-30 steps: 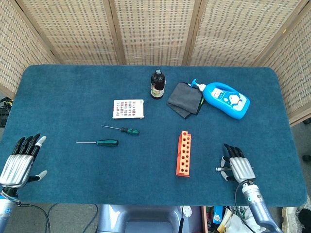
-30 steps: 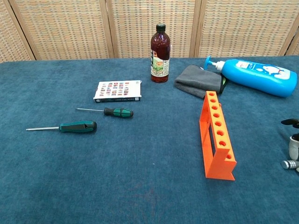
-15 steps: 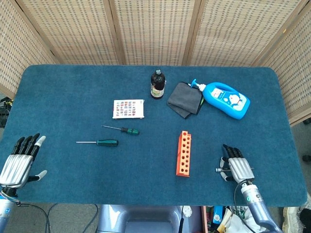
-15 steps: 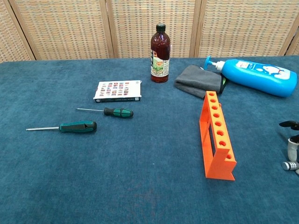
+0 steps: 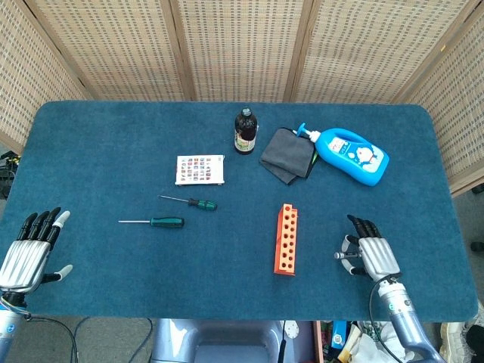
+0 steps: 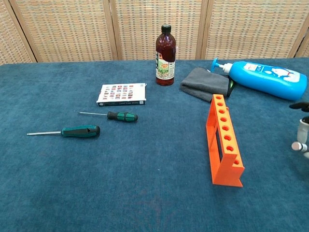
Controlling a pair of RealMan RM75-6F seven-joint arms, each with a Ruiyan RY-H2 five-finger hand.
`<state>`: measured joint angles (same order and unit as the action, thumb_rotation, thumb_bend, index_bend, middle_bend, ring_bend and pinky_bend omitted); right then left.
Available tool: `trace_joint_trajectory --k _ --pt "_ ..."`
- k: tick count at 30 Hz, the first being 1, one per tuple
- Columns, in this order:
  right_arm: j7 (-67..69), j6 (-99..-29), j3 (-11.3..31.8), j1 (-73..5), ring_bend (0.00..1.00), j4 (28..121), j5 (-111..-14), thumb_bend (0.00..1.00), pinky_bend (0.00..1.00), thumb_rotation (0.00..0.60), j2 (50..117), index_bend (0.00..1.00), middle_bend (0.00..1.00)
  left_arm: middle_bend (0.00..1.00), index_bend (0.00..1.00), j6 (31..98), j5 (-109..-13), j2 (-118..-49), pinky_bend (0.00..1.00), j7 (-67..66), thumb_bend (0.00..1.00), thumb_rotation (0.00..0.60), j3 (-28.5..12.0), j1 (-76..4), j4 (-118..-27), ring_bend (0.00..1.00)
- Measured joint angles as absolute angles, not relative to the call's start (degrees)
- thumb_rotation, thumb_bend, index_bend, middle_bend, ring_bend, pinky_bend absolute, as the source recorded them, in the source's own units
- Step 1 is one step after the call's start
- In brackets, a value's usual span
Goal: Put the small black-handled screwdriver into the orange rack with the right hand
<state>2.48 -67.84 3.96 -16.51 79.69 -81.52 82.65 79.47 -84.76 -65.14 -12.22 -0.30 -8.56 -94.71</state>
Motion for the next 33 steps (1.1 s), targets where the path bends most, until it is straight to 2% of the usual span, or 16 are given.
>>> trace_joint_trajectory --k 7,13,18,24,29,33 --pt "6.1 -70.4 7.4 -16.8 0.0 87.1 -81.5 0.3 0.0 0.6 78.2 0.61 0.03 0.0 0.0 79.4 -84.6 -65.1 0.0 -12.0 0.0 0.6 -0.4 -8.6 -94.6 0.0" --pt "16.1 -71.7 11.6 -16.5 0.0 94.9 -78.6 0.3 0.0 0.6 74.0 0.61 0.03 0.0 0.0 79.5 -84.5 -65.0 0.0 -11.8 0.0 0.6 -0.4 -8.5 -94.6 0.0" --pt "26.7 -70.7 14.1 -15.9 0.0 101.3 -76.3 0.3 0.0 0.6 68.8 0.61 0.03 0.0 0.0 79.6 -84.7 -65.0 0.0 -11.9 0.0 0.6 -0.4 -8.5 -94.7 0.0" --pt "33.0 -67.6 15.5 -15.5 0.0 107.9 -73.7 0.3 0.0 0.6 63.3 0.61 0.03 0.0 0.0 79.9 -84.8 -64.9 0.0 -12.1 0.0 0.6 -0.4 -8.4 -94.9 0.0" --pt "34.6 -66.0 16.2 -15.7 0.0 112.2 -72.1 0.3 0.0 0.6 61.5 0.61 0.03 0.0 0.0 80.0 -84.8 -64.8 0.0 -11.8 0.0 0.6 -0.4 -8.4 -94.9 0.0" --pt "34.6 -66.6 17.1 -16.1 0.0 114.3 -69.9 0.3 0.0 0.6 62.7 0.62 0.03 0.0 0.0 80.0 -84.8 -64.7 0.0 -11.4 0.0 0.6 -0.4 -8.3 -94.9 0.0"
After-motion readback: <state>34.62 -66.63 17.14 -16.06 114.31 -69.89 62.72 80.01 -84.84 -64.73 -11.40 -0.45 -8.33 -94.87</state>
